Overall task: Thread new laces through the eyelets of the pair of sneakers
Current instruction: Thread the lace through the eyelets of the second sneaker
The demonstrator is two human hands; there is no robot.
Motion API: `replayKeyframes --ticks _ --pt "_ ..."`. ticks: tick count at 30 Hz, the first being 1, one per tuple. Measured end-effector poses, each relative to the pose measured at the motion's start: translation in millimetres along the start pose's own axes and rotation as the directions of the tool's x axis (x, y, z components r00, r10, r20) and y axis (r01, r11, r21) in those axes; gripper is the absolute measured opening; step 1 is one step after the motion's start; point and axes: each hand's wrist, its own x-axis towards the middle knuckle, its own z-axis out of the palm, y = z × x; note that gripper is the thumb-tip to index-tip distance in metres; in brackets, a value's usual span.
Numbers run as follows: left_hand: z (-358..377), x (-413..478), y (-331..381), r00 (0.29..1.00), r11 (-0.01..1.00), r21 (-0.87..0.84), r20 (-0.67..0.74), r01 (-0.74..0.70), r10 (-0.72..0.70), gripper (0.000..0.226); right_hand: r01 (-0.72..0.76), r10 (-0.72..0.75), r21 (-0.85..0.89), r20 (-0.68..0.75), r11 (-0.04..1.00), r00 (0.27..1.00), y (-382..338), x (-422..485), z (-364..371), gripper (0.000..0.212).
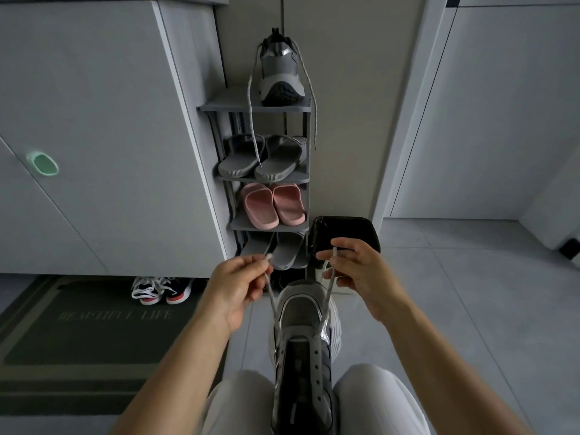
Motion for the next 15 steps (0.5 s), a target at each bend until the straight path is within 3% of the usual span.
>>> replayKeyframes --ticks 3,9,15 --pt "4 20 19 0.998 0.998 -0.029 0.022 0.064 -0.063 0.010 0.028 -0.028 -0.037 0.003 0.999 1.000 -6 8 8 0.024" --pt "30 46 53 0.986 0.949 0.270 0.093 -0.161 0.141 0.015 0.079 -0.080 -0.093 -0.008 0.993 0.997 -34 29 28 0.017" --pt "39 56 58 0.977 0.910 0.358 0.103 -0.209 0.184 0.018 0.120 -0.126 -0.145 -0.030 0.982 0.992 -49 40 34 0.012"
